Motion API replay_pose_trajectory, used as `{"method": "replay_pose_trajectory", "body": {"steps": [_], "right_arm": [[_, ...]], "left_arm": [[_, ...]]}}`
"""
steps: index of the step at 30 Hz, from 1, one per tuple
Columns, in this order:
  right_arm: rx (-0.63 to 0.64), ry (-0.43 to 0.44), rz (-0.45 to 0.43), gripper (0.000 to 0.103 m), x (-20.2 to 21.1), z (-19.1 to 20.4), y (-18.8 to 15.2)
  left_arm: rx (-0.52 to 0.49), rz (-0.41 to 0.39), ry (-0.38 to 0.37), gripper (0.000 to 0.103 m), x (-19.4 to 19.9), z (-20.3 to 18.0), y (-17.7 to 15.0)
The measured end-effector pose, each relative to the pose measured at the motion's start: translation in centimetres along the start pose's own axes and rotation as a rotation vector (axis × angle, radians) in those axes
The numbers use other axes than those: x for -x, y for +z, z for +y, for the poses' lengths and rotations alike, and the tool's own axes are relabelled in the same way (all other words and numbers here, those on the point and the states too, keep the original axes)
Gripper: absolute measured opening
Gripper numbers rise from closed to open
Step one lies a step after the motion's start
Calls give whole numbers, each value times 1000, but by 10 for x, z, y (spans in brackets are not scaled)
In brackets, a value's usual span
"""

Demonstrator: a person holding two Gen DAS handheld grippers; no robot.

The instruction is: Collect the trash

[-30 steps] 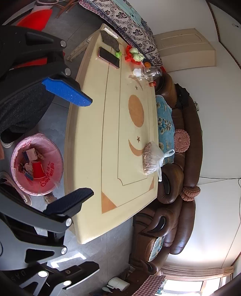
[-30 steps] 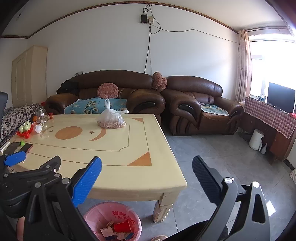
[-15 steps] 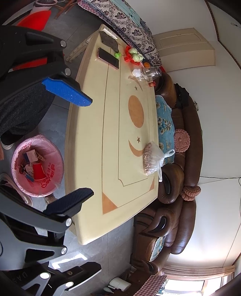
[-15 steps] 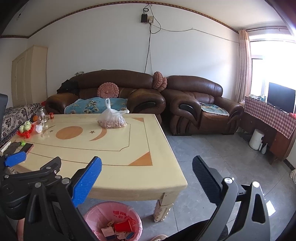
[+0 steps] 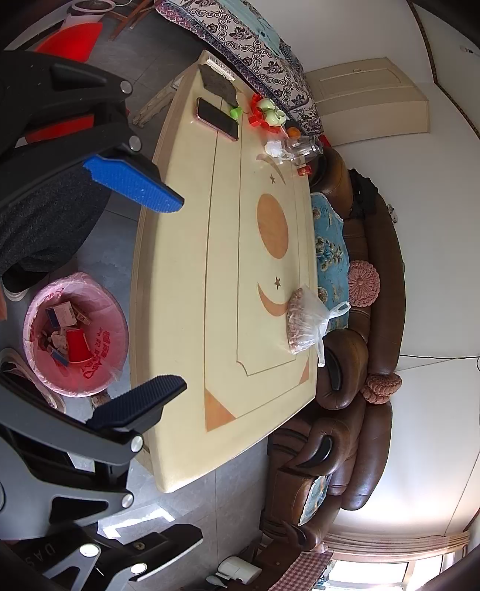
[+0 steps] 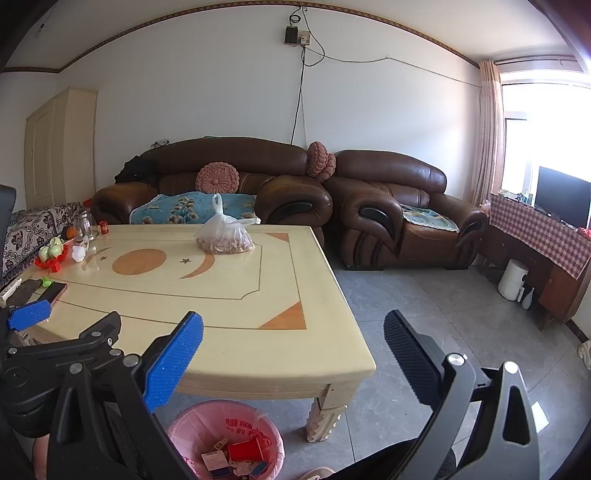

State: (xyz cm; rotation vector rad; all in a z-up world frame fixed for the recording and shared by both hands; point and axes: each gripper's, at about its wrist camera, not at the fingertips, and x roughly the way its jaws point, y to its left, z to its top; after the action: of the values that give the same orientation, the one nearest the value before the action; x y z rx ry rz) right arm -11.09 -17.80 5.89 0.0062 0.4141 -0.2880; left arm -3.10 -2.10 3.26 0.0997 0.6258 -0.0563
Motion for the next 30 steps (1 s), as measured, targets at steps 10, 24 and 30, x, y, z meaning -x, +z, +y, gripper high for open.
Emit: {"method": "replay_pose_trajectory", "body": {"steps": [10, 24, 30], "right_arm": [[7, 9, 2, 96, -3, 0, 3], [8, 14, 0, 96, -6, 1, 4], [14, 16, 6, 96, -9, 2, 4]], "left_arm": [[1, 5, 4, 87, 0, 4, -1], [8, 10, -3, 87, -4, 7, 0], [12, 10, -5, 88, -7, 10, -2]]}}
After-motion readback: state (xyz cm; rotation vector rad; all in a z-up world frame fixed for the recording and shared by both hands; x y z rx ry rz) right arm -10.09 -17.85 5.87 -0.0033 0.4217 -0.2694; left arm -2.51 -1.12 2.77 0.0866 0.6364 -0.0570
